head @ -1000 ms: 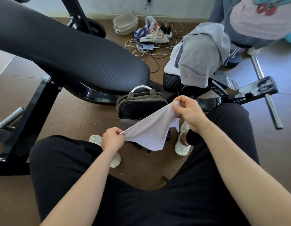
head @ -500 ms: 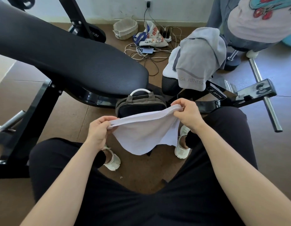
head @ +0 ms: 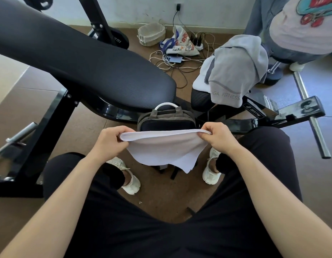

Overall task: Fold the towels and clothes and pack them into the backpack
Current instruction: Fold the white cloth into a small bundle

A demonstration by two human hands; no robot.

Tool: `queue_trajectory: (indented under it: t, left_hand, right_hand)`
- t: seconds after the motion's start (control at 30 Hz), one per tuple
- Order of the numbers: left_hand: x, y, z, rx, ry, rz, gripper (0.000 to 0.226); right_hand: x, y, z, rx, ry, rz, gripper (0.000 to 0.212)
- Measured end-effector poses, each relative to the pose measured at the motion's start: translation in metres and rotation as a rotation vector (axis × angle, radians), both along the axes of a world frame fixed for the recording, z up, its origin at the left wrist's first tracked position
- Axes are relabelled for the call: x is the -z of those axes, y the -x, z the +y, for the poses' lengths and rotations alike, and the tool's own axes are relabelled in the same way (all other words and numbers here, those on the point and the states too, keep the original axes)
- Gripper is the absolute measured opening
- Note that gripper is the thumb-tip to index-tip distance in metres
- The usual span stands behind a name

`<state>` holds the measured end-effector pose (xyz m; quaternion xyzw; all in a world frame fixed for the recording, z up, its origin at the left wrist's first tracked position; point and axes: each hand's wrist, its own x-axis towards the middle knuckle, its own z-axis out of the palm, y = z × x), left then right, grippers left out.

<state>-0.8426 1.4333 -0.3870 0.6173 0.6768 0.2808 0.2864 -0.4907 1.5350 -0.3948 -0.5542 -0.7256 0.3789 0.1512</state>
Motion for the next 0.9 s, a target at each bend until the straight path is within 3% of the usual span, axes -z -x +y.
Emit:
queue_trajectory:
  t: [0.2, 0.33, 0.47, 0.53, 0.63, 0.8, 0.9]
  left_hand:
    - [-0.018, 0.018, 0.035, -0.198, 0.031, -0.045, 0.026]
    - [-0.045, 0.003, 0.094, -0.28, -0.15, 0.039, 0.022]
    - [-0.041, -0.025, 0.135, -0.16, -0.176, -0.187, 0.055]
    - [-0.023, -0.044, 0.129, -0.094, -0.117, -0.266, 0.057]
    - [0.015, -0.062, 0.1, -0.058, 0.006, -0.18, 0.044]
    - [0.067, -0.097, 0.036, -0.035, 0.232, -0.112, 0.023]
    - [0.074, -0.131, 0.026, 0.032, 0.122, 0.012, 0.042]
  right_hand:
    - [0.0, 0.006, -0.003, -0.103, 0.125, 0.076, 0.018]
    - [0.009, 0.016, 0.004, 0.127, 0.108, 0.269, 0.016]
    - [0.022, 0.018, 0.007, 0.418, 0.195, 0.433, 0.01]
    - [0.025, 0.016, 0.01, 0.483, 0.226, 0.438, 0.028]
    - [0.03, 0.015, 0.012, 0.453, 0.262, 0.492, 0.059]
    - [0.031, 0.02, 0.011, 0.436, 0.355, 0.507, 0.031]
    - [0.022, 0.02, 0.008, 0.44, 0.468, 0.644, 0.027]
